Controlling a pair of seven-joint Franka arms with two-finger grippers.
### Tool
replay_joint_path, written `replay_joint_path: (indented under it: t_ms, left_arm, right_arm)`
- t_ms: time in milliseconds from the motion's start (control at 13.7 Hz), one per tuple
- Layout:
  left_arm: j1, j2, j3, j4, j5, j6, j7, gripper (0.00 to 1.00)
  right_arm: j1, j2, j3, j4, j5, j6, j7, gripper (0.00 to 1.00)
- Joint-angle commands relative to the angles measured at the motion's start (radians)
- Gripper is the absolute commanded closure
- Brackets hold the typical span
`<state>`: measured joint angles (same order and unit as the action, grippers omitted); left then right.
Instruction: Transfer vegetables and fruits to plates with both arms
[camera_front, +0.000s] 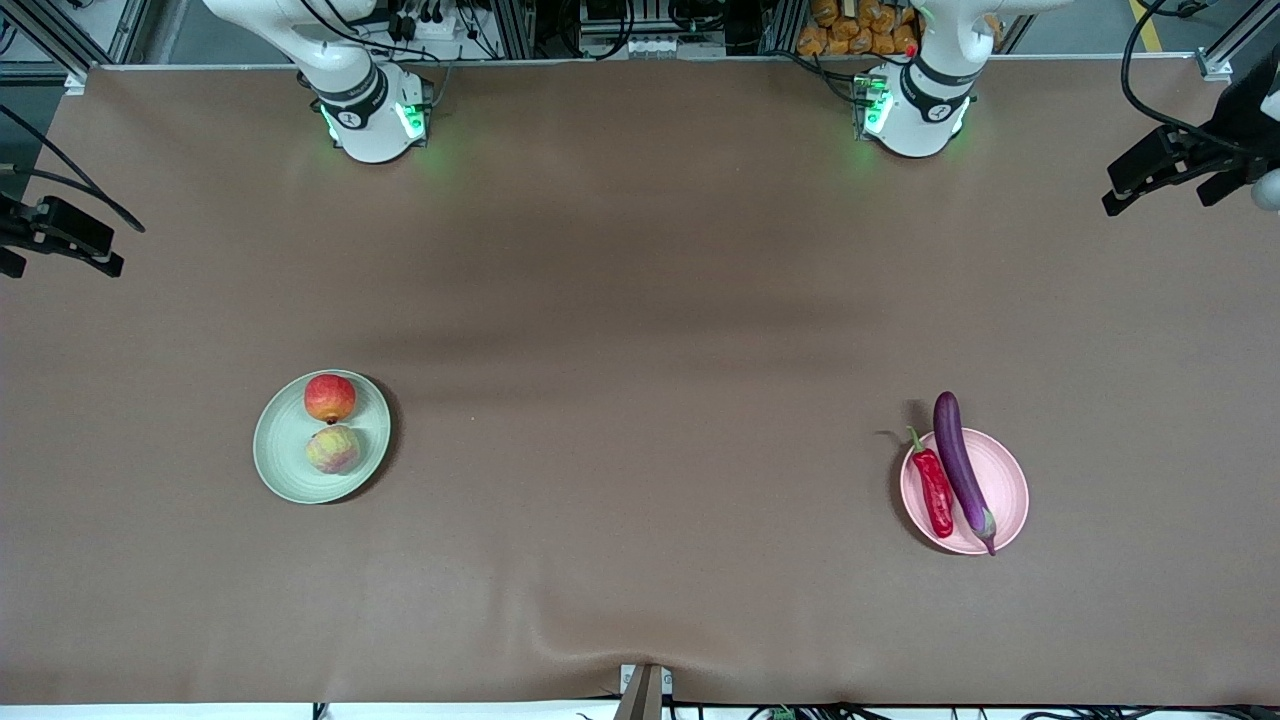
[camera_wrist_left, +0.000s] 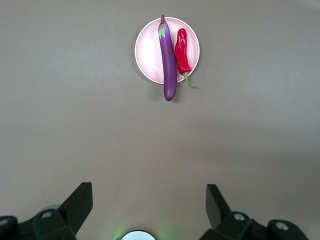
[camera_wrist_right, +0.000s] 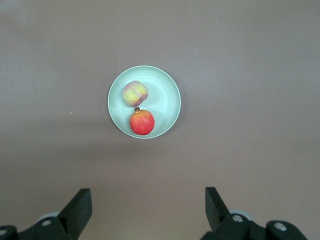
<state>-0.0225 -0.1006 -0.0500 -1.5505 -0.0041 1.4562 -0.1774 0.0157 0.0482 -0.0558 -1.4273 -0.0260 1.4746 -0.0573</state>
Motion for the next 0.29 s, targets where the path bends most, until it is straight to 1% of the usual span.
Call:
replay_joint_path:
  t_ms: [0,73,220]
  left_arm:
    - [0.009,0.009,-0.005,0.026,-0.002,-0.023,0.009,0.00]
    - [0.009,0.009,-0.004,0.026,-0.002,-0.030,0.010,0.00]
    - [0.009,0.009,-0.002,0.027,-0.002,-0.031,0.010,0.00]
  right_arm:
    - [-0.040,-0.005,0.033,-0.002,0.021,-0.007,-0.012,0.00]
    - [-0.040,-0.005,0.033,-0.004,0.053,-0.007,-0.010,0.00]
    - [-0.039,-0.008,0.033,-0.012,0.063,-0.005,-0.009,0.00]
